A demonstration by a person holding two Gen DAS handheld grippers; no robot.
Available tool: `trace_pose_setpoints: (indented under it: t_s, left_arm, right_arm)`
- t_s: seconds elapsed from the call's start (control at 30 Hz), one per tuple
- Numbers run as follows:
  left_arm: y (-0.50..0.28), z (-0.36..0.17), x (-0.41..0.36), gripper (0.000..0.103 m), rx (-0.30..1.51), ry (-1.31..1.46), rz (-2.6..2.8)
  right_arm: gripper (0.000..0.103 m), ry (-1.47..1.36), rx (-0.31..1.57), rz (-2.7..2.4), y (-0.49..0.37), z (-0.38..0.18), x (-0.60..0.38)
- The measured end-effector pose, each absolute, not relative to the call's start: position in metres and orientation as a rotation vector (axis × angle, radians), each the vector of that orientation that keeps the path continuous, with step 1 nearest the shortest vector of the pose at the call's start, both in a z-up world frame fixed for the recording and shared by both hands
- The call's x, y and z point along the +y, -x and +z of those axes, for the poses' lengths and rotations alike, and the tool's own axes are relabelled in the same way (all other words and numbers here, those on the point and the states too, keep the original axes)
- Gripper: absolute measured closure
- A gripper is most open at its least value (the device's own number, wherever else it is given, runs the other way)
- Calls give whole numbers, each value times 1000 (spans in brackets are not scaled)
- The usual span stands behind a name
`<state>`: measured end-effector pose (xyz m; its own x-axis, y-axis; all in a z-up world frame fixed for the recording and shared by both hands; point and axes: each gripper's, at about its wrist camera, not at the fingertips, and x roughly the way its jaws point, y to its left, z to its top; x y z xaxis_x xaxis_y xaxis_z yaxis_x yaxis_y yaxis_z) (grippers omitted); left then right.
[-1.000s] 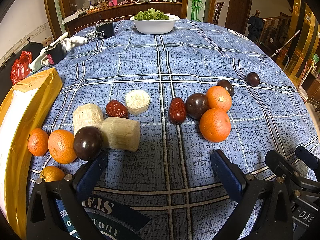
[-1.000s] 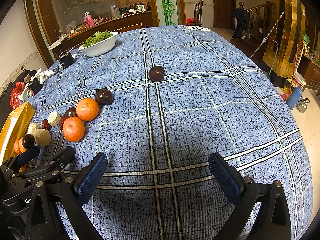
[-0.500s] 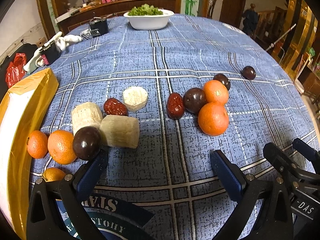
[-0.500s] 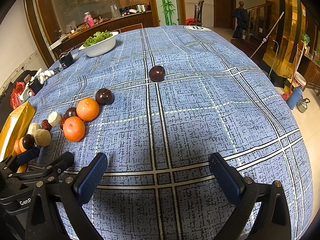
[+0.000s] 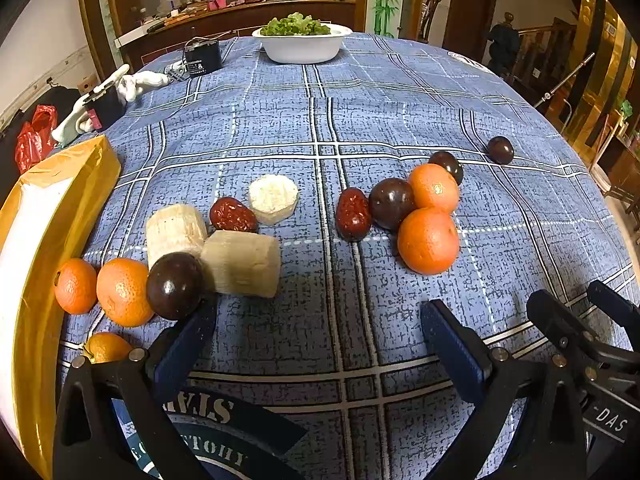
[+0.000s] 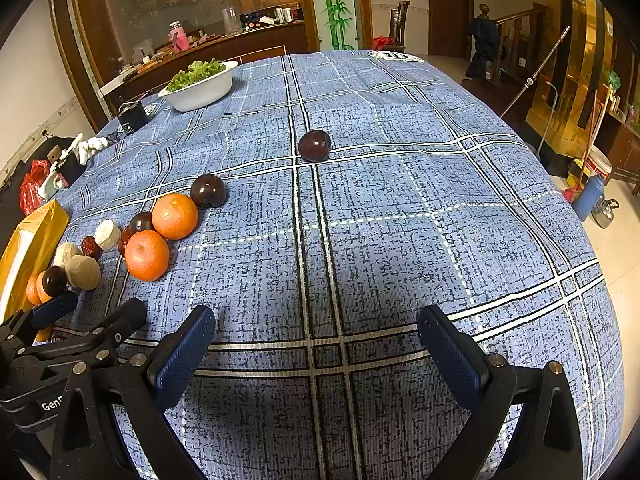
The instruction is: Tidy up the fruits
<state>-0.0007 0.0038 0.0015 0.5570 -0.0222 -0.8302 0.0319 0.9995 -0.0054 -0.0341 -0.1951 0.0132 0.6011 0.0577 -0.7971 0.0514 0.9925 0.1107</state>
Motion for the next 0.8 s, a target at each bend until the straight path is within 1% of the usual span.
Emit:
trace_pose_setpoints:
  t_s: [0.4, 0.7, 0.73, 0.8]
  left_arm:
    - [2, 1, 4, 1, 962, -7, -27]
    - [0, 2, 1, 0, 984, -22, -20]
    - [1, 2, 3, 1, 986, -19, -24]
    - [6, 4, 7, 4, 992, -12, -19]
  right_arm:
    - [0, -124, 928, 4, 34, 12, -195]
    - [0, -134, 924, 8, 34, 13, -196]
    - [0, -133, 925, 8, 34, 13, -196]
    - [0, -124, 928, 4, 35, 12, -196]
